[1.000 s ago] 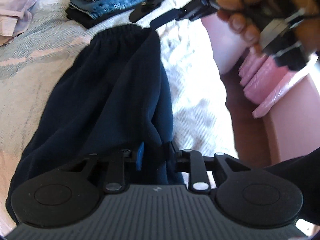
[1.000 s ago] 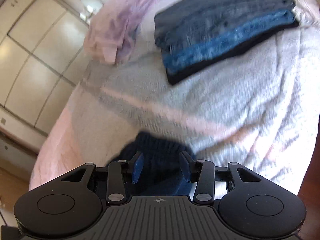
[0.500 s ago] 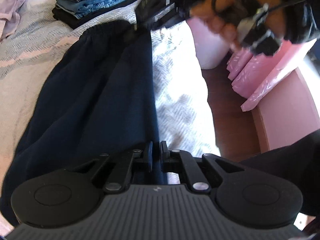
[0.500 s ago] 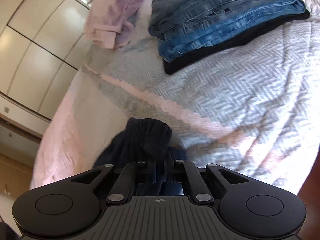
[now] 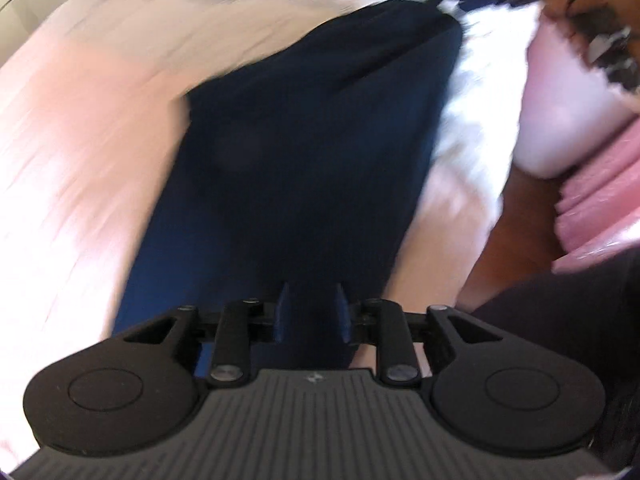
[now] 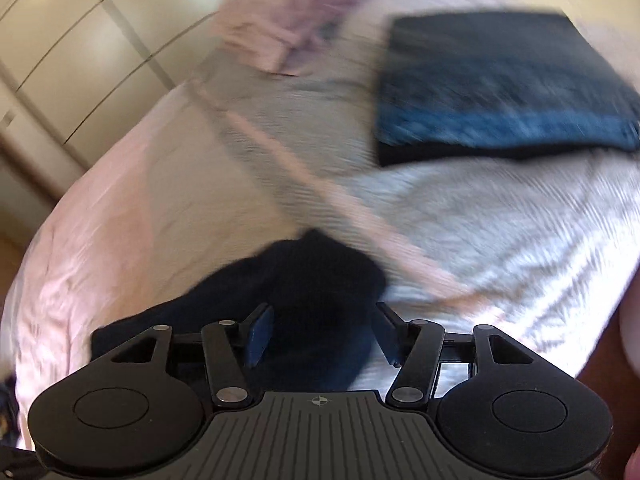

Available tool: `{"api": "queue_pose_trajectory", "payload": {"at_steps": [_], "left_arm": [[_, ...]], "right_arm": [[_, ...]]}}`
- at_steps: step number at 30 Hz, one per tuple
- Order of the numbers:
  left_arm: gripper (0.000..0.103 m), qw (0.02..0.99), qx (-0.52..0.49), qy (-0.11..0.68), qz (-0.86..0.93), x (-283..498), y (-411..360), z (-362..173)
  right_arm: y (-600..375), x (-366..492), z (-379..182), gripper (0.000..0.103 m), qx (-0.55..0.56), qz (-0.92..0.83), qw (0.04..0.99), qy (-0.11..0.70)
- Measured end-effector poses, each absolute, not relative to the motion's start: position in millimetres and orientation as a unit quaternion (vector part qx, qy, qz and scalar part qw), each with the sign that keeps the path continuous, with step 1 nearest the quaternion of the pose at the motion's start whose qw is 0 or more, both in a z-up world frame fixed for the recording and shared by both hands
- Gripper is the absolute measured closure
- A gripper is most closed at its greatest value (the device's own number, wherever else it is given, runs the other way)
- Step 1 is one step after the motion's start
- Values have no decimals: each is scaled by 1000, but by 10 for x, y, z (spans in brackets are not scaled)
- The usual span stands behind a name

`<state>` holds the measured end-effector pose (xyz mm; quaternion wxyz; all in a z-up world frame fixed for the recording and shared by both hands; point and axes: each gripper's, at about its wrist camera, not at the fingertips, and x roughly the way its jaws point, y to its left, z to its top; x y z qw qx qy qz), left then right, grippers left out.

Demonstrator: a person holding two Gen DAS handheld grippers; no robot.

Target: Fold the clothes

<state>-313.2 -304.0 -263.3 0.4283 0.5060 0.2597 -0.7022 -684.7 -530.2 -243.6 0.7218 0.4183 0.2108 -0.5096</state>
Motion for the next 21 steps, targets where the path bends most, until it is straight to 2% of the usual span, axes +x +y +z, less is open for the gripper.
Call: {"api": "queue_pose_trajectory", "payload": {"at_steps": [4, 10, 16, 21], "left_arm": [[68, 468, 525, 267, -659, -2433, -2405, -2530], [63, 474, 542, 246, -649, -1204, -1392, -2529], [61, 412, 567, 162, -695, 57, -605, -2657], [59, 349, 597, 69, -719, 553, -334, -2748]], "right_arm": [[-5034, -6182, -2319, 45, 392, -453, 767, 231], [-4192, -4865, -2429, 45, 376, -362, 813, 259], [-2914, -3449, -2635, 45, 371, -328, 820, 288], [-1819, -2330, -2694, 45, 327, -236, 839, 366]]}}
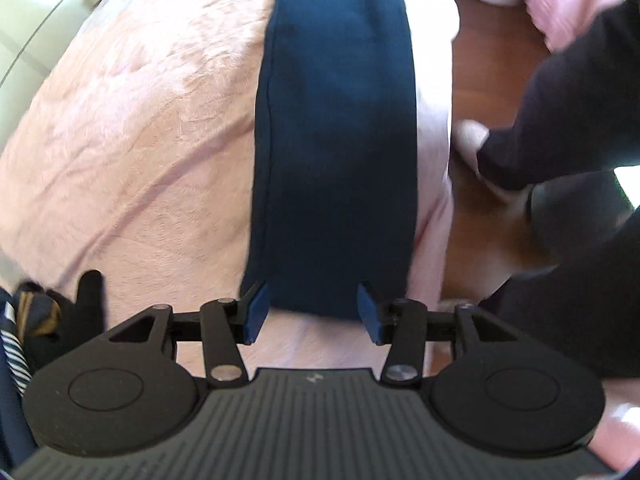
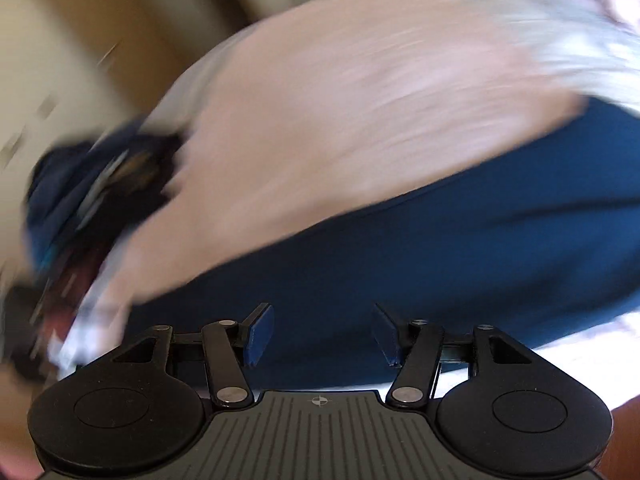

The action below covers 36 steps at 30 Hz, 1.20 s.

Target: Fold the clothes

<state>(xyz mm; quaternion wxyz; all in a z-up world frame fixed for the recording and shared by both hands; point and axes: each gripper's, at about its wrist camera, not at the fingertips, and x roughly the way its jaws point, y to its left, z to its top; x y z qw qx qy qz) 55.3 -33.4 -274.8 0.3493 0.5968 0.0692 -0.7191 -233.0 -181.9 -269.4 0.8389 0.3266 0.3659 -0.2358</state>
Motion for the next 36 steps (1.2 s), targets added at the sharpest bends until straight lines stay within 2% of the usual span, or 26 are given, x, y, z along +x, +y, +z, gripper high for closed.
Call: {"api": "queue_pose_trajectory", "payload": {"at_steps": [3, 7, 12, 18, 23, 26, 27, 29, 30, 31, 32, 36], "left_arm": [[59, 320, 604, 12, -730, 725, -281, -2819], [59, 242, 627, -108, -732, 793, -186, -3014], [61, 120, 643, -226, -722, 842, -156, -3321], [54, 129, 609, -152, -768, 994, -554, -3233], [53, 111, 567, -116, -808, 1214, -764, -3166], [52, 107, 539, -125, -826, 1315, -710, -3104], [49, 107, 534, -142, -826, 1351, -657, -3094], [35, 106, 524, -178, -826, 1425, -550, -3074], [33, 105, 518, -203, -824, 1465, -489, -3064], [29, 105, 512, -224, -823, 1503, -456, -3061], [26, 105, 505, -243, -821, 1511, -460, -3072], [24, 107, 479, -302, -817, 1406, -558, -3070]], "right_arm": [[-1326, -1802, -2716, 45, 264, -182, 857, 402], [-781, -1328, -2807, 45, 198, -125, 874, 426], [-475, -1138, -3105, 45, 191, -102, 875, 433], [-48, -804, -3342, 45, 110, -143, 868, 463], [349, -402, -3647, 45, -53, -173, 849, 496], [482, -200, -3905, 45, -131, -183, 830, 510], [502, -150, -3988, 45, -149, -189, 823, 515], [464, -133, -4064, 45, -146, -206, 823, 509], [404, -153, -4015, 56, -119, -219, 830, 499], [324, -187, -3924, 85, -82, -231, 839, 486], [246, -229, -3819, 90, -49, -243, 846, 472], [-88, -464, -3348, 92, 67, -288, 862, 412]]}}
